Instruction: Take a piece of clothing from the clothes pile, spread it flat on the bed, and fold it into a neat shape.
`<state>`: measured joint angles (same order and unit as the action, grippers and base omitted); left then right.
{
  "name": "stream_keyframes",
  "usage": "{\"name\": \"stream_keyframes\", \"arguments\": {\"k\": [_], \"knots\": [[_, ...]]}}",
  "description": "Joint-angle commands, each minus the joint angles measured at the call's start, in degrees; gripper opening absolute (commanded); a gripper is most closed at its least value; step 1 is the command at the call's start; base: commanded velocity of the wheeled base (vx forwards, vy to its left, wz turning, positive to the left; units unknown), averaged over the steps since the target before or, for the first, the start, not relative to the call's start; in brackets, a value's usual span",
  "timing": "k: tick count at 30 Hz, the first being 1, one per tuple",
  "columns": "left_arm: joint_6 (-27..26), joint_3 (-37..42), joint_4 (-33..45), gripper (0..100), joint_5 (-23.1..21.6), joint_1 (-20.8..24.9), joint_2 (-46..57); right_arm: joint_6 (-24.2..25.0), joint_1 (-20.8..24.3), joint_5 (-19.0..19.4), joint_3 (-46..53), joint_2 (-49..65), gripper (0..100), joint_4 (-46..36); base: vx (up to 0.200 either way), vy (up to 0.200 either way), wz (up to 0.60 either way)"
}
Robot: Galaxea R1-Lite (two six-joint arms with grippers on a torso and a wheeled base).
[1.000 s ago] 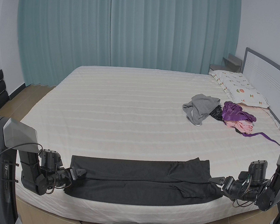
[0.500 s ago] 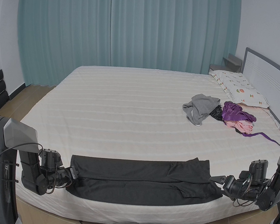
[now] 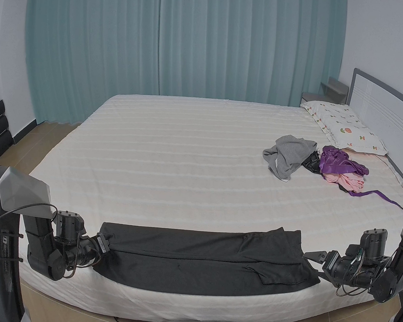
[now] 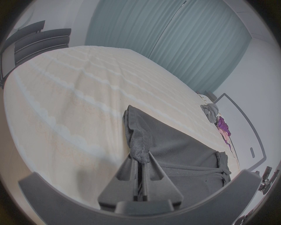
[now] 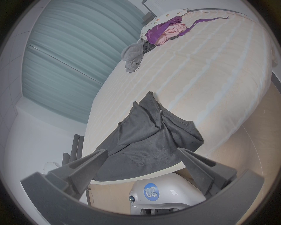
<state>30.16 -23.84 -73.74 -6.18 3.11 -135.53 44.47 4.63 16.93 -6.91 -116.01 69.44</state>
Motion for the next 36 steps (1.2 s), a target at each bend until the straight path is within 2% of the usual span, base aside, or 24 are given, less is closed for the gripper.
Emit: {"name": "stream_keyframes", "arguments": {"k": [1,12,22,25,33,36], "knots": [[0.0,0.2,0.2,0,0.6,0.4,1.4,0.0,0.0,0.0,0.1,0.1,100,0.4,0.0,0.0,0.0],[0.3,-0.1,-0.1,0,0.6,0.6,0.3,0.0,-0.4,-0.1,1.0,-0.2,100,4.0,0.0,0.0,0.0],[0.6,-0.2,-0.1,0,0.6,0.6,0.4,-0.4,-7.9,-0.1,0.0,6.0,100,4.4,0.0,0.0,0.0],[1.0,-0.4,-0.1,0,0.6,0.6,0.4,-0.4,-8.7,-0.1,-0.4,7.3,100,4.1,-0.2,0.0,0.0],[1.5,-1.2,-0.2,0,0.6,0.7,0.4,-0.4,-8.9,0.2,-0.4,6.7,100,4.1,0.0,0.0,0.0],[2.3,-1.8,-0.1,0,0.6,0.8,0.4,-0.4,-7.5,0.2,-0.2,5.1,100,4.6,0.0,0.0,0.0]]}}
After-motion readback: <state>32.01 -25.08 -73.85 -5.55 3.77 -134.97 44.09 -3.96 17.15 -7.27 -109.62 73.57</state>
